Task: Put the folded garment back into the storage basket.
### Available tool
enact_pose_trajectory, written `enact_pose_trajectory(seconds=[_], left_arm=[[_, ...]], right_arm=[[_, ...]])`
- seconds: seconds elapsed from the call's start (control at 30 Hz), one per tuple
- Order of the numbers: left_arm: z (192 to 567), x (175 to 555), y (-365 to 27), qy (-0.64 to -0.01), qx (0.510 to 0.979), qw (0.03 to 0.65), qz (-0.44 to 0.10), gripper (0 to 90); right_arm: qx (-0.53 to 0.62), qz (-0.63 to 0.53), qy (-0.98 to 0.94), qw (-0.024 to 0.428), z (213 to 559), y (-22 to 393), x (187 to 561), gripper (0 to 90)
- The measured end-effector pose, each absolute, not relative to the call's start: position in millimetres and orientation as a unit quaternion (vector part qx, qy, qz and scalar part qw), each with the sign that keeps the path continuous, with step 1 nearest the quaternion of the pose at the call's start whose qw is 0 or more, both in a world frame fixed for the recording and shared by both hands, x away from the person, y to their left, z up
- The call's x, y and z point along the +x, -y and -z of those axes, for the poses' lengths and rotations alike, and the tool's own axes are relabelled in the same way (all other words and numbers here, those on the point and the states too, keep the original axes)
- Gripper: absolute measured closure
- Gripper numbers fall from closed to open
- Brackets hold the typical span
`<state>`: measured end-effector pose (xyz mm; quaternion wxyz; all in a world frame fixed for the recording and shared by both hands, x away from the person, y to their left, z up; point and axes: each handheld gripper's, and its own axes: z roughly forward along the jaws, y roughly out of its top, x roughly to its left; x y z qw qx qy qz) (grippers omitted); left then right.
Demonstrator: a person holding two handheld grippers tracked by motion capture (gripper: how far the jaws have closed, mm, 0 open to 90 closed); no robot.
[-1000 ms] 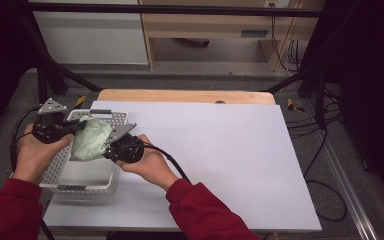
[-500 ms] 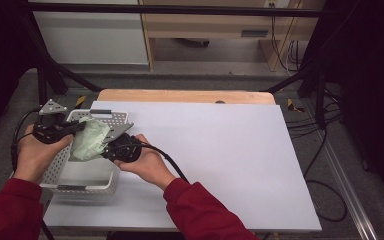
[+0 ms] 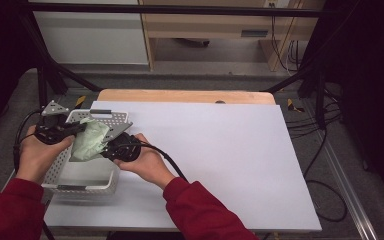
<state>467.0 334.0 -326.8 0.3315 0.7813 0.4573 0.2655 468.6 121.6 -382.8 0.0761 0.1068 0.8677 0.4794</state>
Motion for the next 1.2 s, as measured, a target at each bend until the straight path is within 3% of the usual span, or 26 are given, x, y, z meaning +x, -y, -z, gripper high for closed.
enact_pose_trajectory(seconds=[1.2], left_arm=[[338.7,472.0,-339.3,-0.471,0.774,0.330,-0.266,82.0]], right_arm=[[0.118,-0.471,-0.871,0.075,387.8,-129.1,477.0,85.1]])
